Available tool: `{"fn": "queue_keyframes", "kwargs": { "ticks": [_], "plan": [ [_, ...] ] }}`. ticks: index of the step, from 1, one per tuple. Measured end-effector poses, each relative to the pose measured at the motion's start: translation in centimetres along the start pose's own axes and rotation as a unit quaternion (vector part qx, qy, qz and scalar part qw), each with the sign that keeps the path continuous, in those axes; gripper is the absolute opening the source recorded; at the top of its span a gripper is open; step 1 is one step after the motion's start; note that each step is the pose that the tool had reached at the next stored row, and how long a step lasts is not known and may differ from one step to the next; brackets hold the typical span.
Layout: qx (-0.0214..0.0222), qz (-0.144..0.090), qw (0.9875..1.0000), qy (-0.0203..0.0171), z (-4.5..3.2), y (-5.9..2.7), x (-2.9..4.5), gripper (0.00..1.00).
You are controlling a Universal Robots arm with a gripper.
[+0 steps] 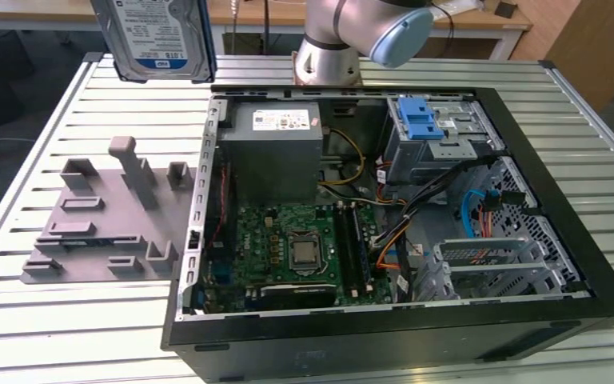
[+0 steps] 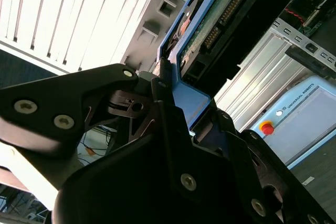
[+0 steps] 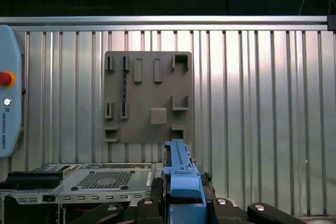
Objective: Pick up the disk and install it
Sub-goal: 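Pick up the disk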
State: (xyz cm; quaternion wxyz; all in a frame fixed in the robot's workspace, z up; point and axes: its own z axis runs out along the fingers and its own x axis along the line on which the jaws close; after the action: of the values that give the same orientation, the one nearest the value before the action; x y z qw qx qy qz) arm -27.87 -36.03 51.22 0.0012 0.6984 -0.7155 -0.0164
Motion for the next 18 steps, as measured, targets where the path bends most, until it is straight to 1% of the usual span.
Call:
{"fn": "queue_keyframes", "kwargs": {
  "ticks": [4, 5, 9, 11, 18],
  "plan": [
    [-0.0001, 0.0, 1.0, 0.0, -0.02, -0.36, 0.06, 0.36],
    [0.0, 0.0, 1.0, 0.0, -0.03, -1.1, 0.18, 0.36],
    [0.0, 0.0, 1.0, 0.0, -0.06, -1.44, 0.94, 0.36],
    [0.0, 0.0, 1.0, 0.0, -0.06, -1.64, 1.17, 0.36],
    [0.0, 0.0, 1.0, 0.0, -0.1, -2.6, 1.32, 0.36]
  ]
}}
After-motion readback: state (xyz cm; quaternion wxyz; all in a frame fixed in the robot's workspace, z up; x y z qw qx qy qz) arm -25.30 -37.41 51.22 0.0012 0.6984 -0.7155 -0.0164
